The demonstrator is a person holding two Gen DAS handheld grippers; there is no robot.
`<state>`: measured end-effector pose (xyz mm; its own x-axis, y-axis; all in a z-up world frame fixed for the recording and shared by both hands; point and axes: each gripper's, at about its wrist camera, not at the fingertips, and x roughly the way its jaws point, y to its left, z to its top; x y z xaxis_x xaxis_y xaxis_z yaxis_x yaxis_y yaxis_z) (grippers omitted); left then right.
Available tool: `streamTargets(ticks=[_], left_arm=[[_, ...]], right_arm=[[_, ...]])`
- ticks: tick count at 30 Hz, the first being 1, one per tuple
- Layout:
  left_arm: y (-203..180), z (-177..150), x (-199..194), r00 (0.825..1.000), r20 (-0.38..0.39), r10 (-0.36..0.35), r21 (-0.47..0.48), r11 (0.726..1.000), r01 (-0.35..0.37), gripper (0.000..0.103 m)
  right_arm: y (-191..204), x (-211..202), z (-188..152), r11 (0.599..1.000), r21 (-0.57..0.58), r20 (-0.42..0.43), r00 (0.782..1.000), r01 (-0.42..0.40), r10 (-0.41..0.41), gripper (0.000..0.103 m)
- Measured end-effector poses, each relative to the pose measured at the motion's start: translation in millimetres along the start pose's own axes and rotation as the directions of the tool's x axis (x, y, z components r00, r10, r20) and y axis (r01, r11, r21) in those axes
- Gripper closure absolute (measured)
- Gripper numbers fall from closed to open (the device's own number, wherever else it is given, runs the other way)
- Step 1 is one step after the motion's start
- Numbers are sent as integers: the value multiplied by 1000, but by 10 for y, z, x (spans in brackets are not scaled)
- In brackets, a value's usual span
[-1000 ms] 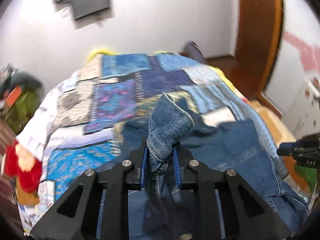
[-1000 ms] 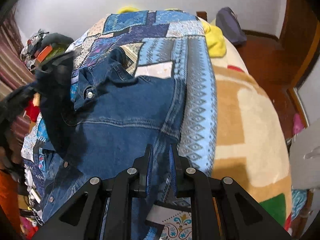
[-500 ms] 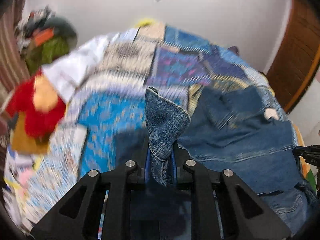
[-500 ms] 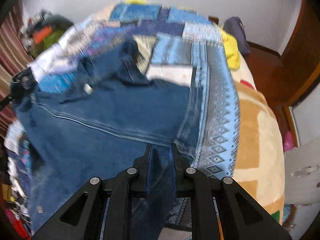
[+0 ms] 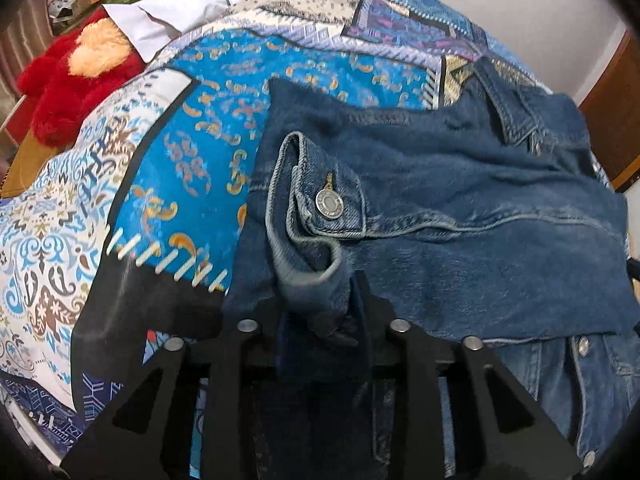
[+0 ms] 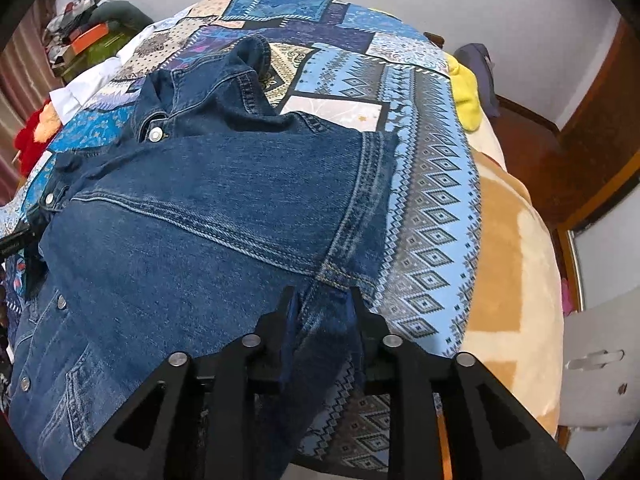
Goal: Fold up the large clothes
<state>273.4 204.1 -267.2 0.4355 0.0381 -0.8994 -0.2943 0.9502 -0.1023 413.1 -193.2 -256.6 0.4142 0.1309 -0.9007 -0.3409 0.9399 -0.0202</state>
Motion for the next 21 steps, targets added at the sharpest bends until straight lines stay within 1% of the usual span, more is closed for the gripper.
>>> streamTargets(ticks=[1,2,3,4,5,6,8,9,11,13,16,19,20,21], left_arm=[[9,-19,-11,1000,-7,0,6,1000,0,66],[14,-25,-37,1000,-11,0,14,1000,0,62],[25,-23,-72,1000,-11,8,19,1000,-8,52],[43,-27,-130,999,-10,31,26,999,-31,45],[72,-26,-182,998,-13,58,31,998,-57,30],[100,-22,-234,997,-9,74,36,997,-73,25],[182,7,-378,997,11,73,47,996,-73,23],[220,31,-426,997,14,69,46,997,-70,21],[324,123,-516,998,27,60,26,998,-61,18],[409,234,-522,999,26,30,2,1000,-30,14],[504,427,-377,999,-5,-39,-44,998,39,14],[503,595,-167,995,-37,-97,-75,993,94,14],[483,651,-105,992,-39,-117,-75,991,113,14],[452,724,-40,990,-33,-139,-68,988,137,14]], right_arm=[[-7,-11,-13,1000,2,2,1000,29,-29,60],[-17,-20,-32,994,0,6,994,107,-107,27],[-26,-30,-59,987,-4,14,987,159,-159,8],[-49,-51,-91,985,-10,29,985,173,-172,8],[-92,-70,-130,991,-10,25,991,135,-135,8],[-140,-82,-153,994,4,9,994,106,-106,8],[-234,-114,-188,998,49,-17,999,48,-48,8],[-284,-144,-195,997,75,-19,1000,11,-10,8],[-385,-209,-184,988,139,-3,998,-64,65,8],[-467,-241,-154,971,205,17,992,-127,126,8],[-589,-210,-56,928,296,45,974,-226,223,8],[-655,-88,85,889,363,54,958,-281,281,8],[-665,-28,142,876,378,55,952,-298,300,9],[-663,2,178,870,382,58,947,-313,315,13]])
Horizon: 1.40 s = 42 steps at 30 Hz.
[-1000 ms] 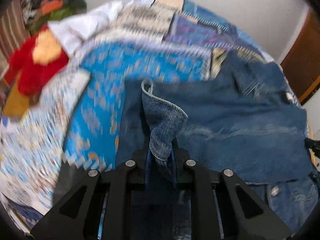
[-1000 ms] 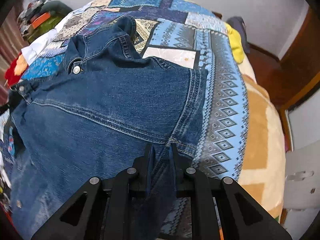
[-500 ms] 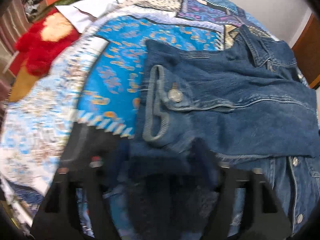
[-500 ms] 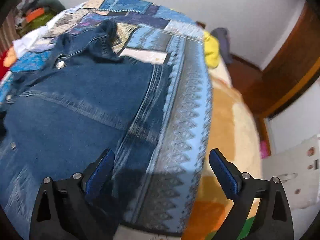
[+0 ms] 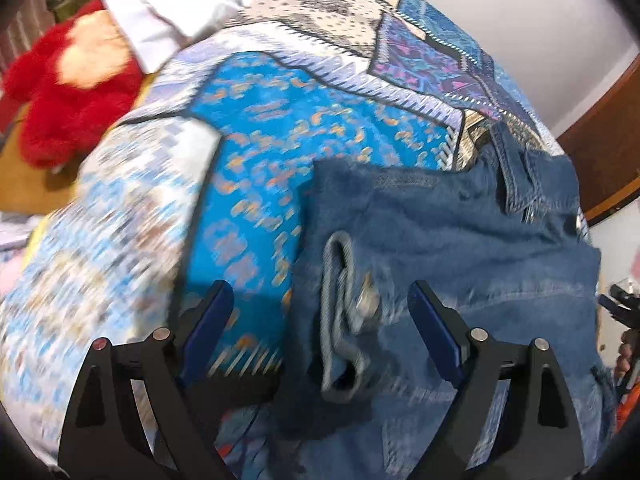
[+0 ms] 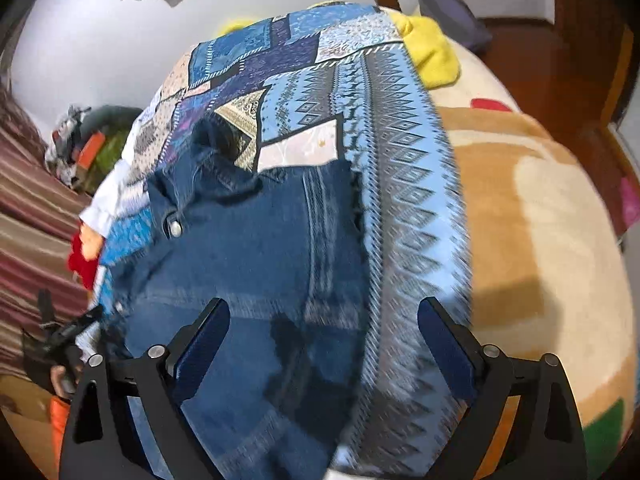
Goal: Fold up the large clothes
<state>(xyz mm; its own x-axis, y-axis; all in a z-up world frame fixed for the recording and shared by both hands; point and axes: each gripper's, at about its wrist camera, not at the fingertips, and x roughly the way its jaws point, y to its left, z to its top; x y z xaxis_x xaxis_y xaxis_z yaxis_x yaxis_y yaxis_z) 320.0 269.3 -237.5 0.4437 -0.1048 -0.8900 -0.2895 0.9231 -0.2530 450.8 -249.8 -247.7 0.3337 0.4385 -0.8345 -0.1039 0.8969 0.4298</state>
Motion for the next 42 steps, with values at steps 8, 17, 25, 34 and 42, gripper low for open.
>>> streamTargets(ticks=[8,17,25,34,42], left_arm=[[-56,316,522,999,-47,15,-7,1000,-16,80],[3,309,333,990,58,126,8,992,-126,86],[200,382,289,983,58,173,20,985,-174,85],[217,365,341,983,61,175,1,984,-176,81],[167,306,220,986,14,164,-6,986,-164,66]], right_arm=[[67,501,339,1000,-29,0,1000,7,-7,68],[457,848,860,982,-177,30,998,60,-55,88],[964,1171,1181,921,-344,72,983,181,-167,88],[832,1157,1137,919,-327,46,975,221,-219,81],[741,876,952,845,-366,94,919,389,-383,6]])
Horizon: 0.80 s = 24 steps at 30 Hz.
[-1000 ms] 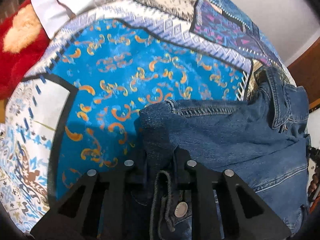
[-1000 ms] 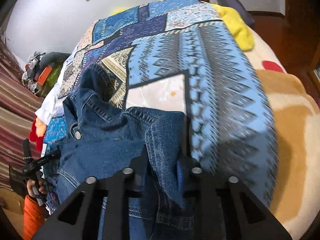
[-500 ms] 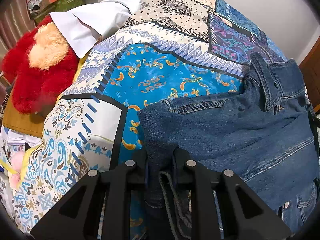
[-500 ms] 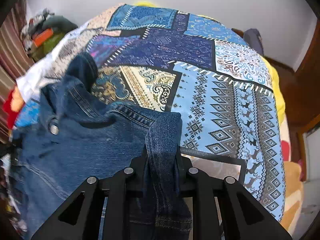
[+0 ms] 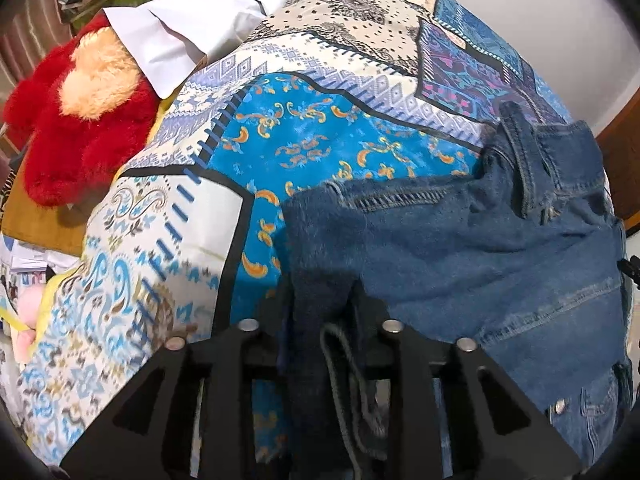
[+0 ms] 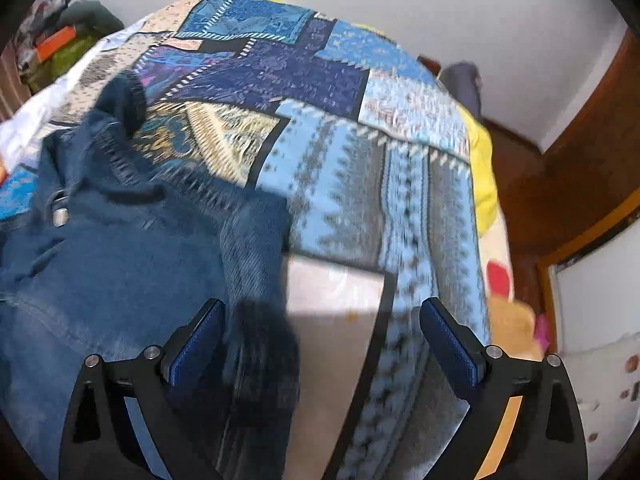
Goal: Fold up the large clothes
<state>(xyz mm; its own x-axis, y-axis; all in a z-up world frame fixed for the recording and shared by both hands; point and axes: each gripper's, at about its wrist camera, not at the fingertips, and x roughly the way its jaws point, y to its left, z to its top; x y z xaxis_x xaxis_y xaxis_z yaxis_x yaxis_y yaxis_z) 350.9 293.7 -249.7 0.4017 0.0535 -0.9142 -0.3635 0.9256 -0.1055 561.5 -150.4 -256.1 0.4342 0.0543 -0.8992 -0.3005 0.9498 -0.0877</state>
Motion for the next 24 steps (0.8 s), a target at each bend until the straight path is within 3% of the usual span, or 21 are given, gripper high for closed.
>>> streamTargets(ticks=[2,7,10,17,20,24], left_arm=[[-57,-45,-110,999,14,32,28,999,-33,52],[-244,-205,-592,996,81,44,100,994,-52,48],[-386,-343,-996,988,151,15,138,990,-37,40],[-655,-715,-1744,960,279,-20,191,981,-35,5],[-668,-935,-1922,954,295,-45,195,981,-14,4],[-549,-1189,-1949,959,277,-58,167,986,11,3]], right_arm=[[-52,-146,-107,998,31,-14,998,-60,60,6],[-99,-648,-344,982,99,45,986,-163,160,6],[-105,-1001,-474,963,136,90,971,-231,220,6],[31,-1812,-820,947,97,207,937,-305,280,5],[105,-2074,-1068,952,66,245,930,-299,275,1],[209,-2203,-1392,955,9,255,924,-296,284,1]])
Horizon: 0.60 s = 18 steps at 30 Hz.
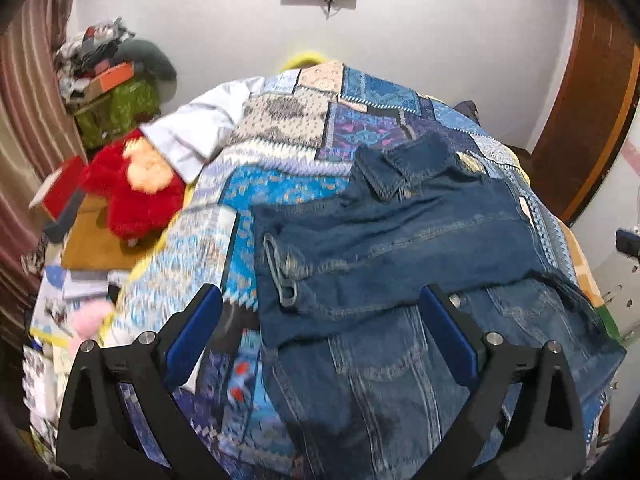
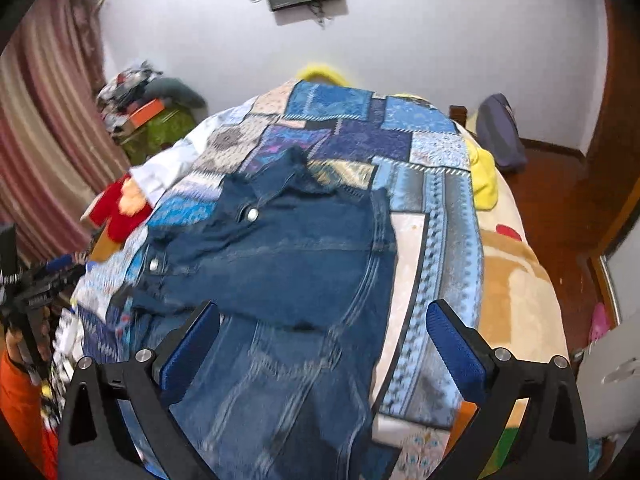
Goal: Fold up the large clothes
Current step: 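Grasp the jacket edge again with both grippers and lift it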
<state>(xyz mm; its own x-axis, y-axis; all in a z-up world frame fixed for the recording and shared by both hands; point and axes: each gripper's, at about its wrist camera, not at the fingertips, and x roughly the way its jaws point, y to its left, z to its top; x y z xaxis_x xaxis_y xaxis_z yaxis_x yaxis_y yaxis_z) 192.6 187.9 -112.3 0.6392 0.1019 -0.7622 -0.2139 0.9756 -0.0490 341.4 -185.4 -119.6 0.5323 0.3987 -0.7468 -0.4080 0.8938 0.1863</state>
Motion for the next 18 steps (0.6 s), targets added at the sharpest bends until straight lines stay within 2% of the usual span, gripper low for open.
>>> streamTargets(ticks=[3,7,9,12,15,18], left_arm=[[131,-265,65,998,-61,-8,-53,999,5,3],[332,-715,287,981,-190,-35,-131,991,10,3],[462,-974,434,962,-266,-66,-202,979,11,3],[552,-1314,584,931,-338,-135,-303,952,28,3],[558,-1573,688,901,-384,-200,-370,928,48,3],[445,-1749,728,864,-394,-314,-425,895,132,3]], right_arm=[[27,-1,-290,1000,-2,-36,999,5,-5,1],[-19,98,-685,1000,22,-115,993,0,3,1],[-78,159,-870,999,54,-162,987,3,5,1],[-174,188,-1097,994,105,-201,979,1,21,1],[-256,184,-1246,990,142,-223,974,-3,35,1],[-326,171,-1344,980,195,-222,972,-33,77,2]])
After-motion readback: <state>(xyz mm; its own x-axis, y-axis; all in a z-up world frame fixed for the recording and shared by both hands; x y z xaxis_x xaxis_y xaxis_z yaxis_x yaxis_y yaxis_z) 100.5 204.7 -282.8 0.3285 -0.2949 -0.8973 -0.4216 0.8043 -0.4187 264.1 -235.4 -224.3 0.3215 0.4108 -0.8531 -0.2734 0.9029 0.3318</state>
